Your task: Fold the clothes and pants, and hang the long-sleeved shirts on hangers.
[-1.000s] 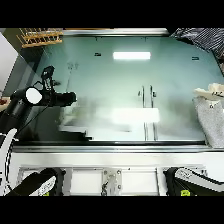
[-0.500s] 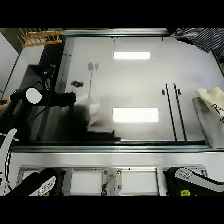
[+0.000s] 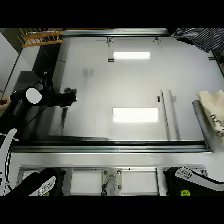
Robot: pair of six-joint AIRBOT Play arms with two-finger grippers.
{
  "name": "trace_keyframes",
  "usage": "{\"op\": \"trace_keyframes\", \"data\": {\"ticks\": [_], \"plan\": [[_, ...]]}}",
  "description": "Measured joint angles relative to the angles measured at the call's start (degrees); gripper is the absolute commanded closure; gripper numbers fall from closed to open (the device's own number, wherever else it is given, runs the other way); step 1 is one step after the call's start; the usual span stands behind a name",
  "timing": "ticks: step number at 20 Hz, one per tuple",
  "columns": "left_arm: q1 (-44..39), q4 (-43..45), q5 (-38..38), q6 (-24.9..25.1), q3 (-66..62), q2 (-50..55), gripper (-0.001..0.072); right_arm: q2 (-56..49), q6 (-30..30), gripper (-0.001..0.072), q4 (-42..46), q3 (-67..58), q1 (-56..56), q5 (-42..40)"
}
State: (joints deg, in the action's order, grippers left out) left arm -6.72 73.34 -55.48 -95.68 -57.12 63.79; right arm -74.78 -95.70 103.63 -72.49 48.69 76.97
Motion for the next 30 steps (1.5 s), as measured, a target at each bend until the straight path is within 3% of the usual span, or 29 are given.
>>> {"op": "trace_keyframes", "data": {"ticks": [5, 12, 15, 20, 25, 26, 27, 28, 30], "plan": [[-0.02, 0.00, 0.00, 0.15, 0.00, 0.00, 0.0704, 2.43, 0.92, -0.0008, -2.95, 0.26, -0.52, -3.13], [-2.47, 0.07, 0.52, 0.11, 0.02, 0.00, 0.0704, 15.15, 13.73, -0.0008, -31.17, 0.28, -17.11, -13.81], [-4.00, 0.15, 0.90, 0.11, 0.02, 0.00, 0.0704, 17.94, 16.44, -0.0008, -38.42, 0.28, -28.39, -15.17], [-5.16, 0.17, 1.09, 0.07, 0.02, 0.00, 0.0703, 18.84, 17.99, -0.0007, -42.45, 0.28, -42.38, -15.80], [-5.38, 0.17, 1.09, -0.02, 0.02, 0.00, 0.0704, 18.84, 18.38, 0.0006, -43.50, 0.28, -48.15, -16.04], [-5.40, 0.17, 1.09, -0.02, 0.02, 0.00, 0.0704, 18.84, 18.45, 0.0188, -43.60, 0.28, -48.61, -16.13], [-5.40, 0.17, 1.09, 0.00, 0.02, 0.00, 0.0704, 18.84, 18.60, 0.0532, -43.69, 0.28, -48.94, -16.13], [-5.40, 0.17, 1.09, 0.00, 0.02, 0.00, 0.0704, 18.84, 18.60, 0.0692, -43.71, 0.28, -49.13, -16.13], [-5.40, 0.17, 1.09, 0.00, 0.02, 0.00, 0.0704, 18.84, 18.60, 0.0694, -43.80, 0.28, -49.44, -16.13]]}}
